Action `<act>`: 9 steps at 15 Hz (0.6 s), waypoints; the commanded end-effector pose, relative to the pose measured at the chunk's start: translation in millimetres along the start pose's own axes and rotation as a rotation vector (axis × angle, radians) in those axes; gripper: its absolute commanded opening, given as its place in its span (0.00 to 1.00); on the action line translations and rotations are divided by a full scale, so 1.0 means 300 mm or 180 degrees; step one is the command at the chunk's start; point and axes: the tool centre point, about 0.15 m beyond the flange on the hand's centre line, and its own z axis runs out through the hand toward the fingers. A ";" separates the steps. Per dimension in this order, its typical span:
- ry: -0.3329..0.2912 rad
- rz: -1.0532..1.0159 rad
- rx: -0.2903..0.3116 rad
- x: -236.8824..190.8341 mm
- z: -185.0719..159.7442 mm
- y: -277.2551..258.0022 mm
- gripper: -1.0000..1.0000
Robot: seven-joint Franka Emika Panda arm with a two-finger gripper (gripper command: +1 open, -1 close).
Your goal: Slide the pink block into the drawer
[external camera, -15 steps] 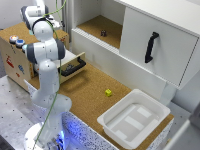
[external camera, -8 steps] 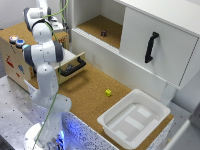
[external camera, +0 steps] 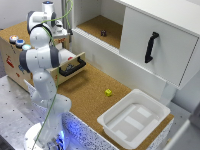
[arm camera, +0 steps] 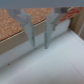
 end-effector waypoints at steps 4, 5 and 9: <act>0.0570 0.1118 -0.0131 -0.366 -0.167 0.191 1.00; 0.0533 0.1260 -0.0165 -0.413 -0.180 0.220 1.00; 0.0420 0.1722 -0.0153 -0.591 -0.192 0.304 1.00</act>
